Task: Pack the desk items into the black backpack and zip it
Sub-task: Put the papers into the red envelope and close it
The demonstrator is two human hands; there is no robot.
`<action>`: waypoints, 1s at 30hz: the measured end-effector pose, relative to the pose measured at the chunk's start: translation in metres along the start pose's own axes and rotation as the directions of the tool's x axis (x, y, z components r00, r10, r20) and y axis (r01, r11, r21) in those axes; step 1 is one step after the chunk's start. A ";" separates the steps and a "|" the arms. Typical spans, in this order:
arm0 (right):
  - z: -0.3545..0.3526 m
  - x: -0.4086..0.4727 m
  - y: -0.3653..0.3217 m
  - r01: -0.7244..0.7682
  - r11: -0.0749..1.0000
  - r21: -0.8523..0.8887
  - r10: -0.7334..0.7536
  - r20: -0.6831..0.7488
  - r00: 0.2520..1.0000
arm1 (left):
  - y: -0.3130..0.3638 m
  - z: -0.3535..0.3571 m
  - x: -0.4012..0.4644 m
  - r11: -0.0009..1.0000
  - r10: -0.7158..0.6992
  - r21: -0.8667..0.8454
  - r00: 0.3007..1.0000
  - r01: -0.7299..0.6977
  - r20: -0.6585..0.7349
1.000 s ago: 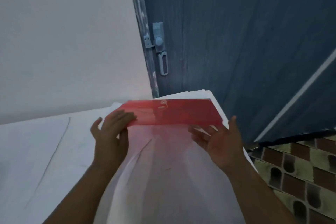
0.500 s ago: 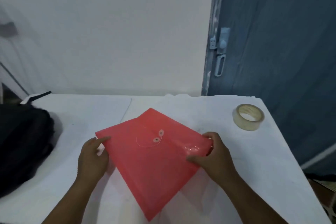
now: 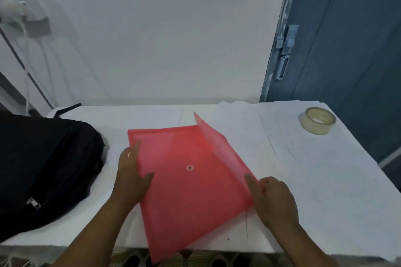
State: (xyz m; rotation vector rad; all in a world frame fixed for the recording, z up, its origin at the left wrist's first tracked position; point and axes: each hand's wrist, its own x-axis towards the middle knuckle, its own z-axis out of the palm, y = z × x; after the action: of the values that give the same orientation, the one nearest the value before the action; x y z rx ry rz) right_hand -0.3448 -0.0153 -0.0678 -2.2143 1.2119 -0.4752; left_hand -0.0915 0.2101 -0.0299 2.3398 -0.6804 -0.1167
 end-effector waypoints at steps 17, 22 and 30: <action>-0.024 0.022 0.010 0.286 0.783 -0.552 -0.325 0.029 0.945 | 0.054 0.075 -0.030 0.897 0.162 0.224 0.755 -0.381 0.635; -0.012 0.014 0.039 0.298 0.836 -0.461 -0.264 0.140 0.954 | 0.091 0.105 -0.036 0.901 0.214 0.194 0.787 -0.388 0.579; -0.009 0.016 0.054 0.278 0.894 -0.351 -0.232 0.167 0.958 | 0.104 0.150 -0.061 0.841 0.275 0.338 0.872 -0.422 0.406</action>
State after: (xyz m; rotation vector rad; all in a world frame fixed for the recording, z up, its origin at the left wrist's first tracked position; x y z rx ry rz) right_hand -0.3758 -0.0551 -0.0945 -2.7041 1.0142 -0.2167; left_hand -0.2287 0.0862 -0.0825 2.5699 -1.4305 -0.2346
